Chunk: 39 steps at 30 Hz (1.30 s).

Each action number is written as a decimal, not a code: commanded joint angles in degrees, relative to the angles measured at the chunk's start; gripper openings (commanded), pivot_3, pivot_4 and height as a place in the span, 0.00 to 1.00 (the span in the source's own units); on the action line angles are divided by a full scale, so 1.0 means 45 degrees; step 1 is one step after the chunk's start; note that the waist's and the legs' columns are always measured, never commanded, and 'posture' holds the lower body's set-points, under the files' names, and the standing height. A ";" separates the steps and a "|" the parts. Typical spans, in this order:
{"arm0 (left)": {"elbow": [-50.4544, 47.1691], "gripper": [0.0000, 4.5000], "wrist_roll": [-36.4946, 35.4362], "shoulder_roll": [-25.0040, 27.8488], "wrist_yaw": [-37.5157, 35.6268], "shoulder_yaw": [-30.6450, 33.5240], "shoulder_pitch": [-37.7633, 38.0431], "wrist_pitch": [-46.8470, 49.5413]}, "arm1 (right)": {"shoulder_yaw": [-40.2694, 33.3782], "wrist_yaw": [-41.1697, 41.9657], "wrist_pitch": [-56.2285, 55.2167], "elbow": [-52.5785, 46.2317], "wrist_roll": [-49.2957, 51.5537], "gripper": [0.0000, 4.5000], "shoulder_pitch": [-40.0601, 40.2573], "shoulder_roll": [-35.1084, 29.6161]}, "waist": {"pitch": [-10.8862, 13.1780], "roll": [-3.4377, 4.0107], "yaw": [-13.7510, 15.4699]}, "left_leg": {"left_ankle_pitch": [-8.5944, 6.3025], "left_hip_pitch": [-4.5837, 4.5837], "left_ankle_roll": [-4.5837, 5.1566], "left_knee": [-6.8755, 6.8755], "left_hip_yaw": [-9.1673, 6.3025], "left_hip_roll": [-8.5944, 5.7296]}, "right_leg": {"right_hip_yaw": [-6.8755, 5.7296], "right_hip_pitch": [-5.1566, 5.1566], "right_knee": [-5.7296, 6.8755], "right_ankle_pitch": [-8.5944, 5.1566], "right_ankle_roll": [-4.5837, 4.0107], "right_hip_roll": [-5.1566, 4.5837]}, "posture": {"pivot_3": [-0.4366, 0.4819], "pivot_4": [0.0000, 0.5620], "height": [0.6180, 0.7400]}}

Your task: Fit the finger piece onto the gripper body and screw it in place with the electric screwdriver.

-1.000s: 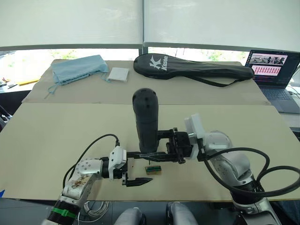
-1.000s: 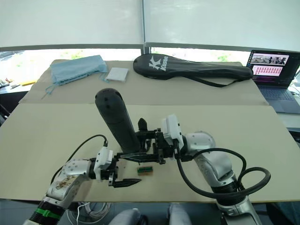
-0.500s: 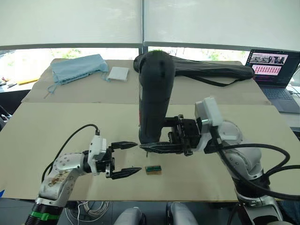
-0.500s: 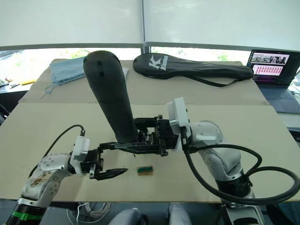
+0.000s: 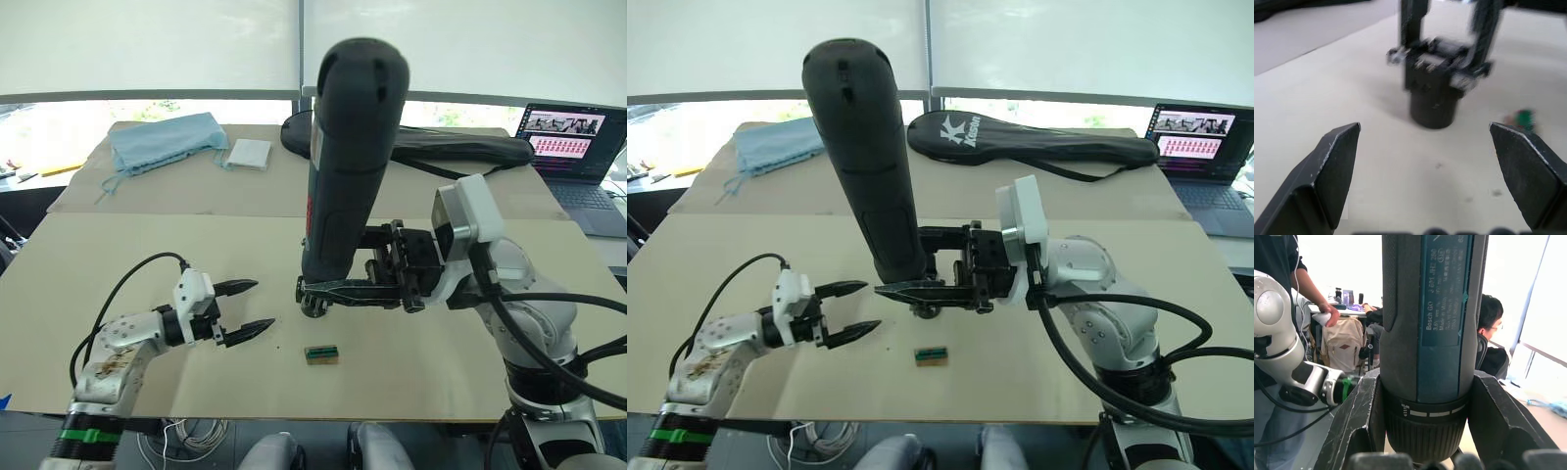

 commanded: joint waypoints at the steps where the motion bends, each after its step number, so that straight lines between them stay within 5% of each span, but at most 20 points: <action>1: 0.0192 0.99 0.0392 -0.0448 0.0011 -0.0634 -0.0283 -0.0510 | -0.0429 -0.0135 -0.0061 -0.0592 0.0398 0.43 -0.0223 -0.0071 | 0.0002 -0.0005 -0.0051 | -0.0001 0.0000 0.0001 0.0001 0.0002 -0.0002 | 0.0003 -0.0002 0.0000 0.0002 0.0002 -0.0001 | 0.48 0.27 1.00; 24: 0.2132 0.99 0.2267 -0.2811 0.1468 -0.2529 -0.1551 -0.0800 | -0.0723 -0.0583 -0.0177 -0.1121 0.0369 0.43 0.0480 -0.0723 | 0.0004 -0.0008 -0.0034 | 0.0003 -0.0007 -0.0002 0.0014 0.0000 0.0003 | 0.0072 -0.0008 0.0013 0.0001 0.0001 -0.0010 | 0.48 0.27 1.00; 30: 0.2797 0.52 0.2112 -0.2587 0.0807 -0.2431 -0.1948 -0.0943 | -0.0769 -0.0637 -0.0200 -0.1126 0.0374 0.43 0.0538 -0.0847 | 0.0004 -0.0008 -0.0037 | 0.0003 -0.0006 -0.0001 0.0022 -0.0001 0.0003 | 0.0074 -0.0005 0.0015 0.0001 0.0001 -0.0011 | 0.48 0.27 1.00; 39: 0.5034 0.51 0.1647 -0.2292 -0.2103 -0.2610 -0.3364 -0.1814 | -0.0977 -0.0737 -0.0002 -0.1375 0.0629 0.43 0.0791 -0.1165 | 0.0004 -0.0009 -0.0051 | 0.0003 -0.0008 0.0000 0.0023 -0.0001 0.0003 | 0.0065 -0.0009 0.0012 0.0001 0.0001 -0.0007 | 0.48 0.27 1.00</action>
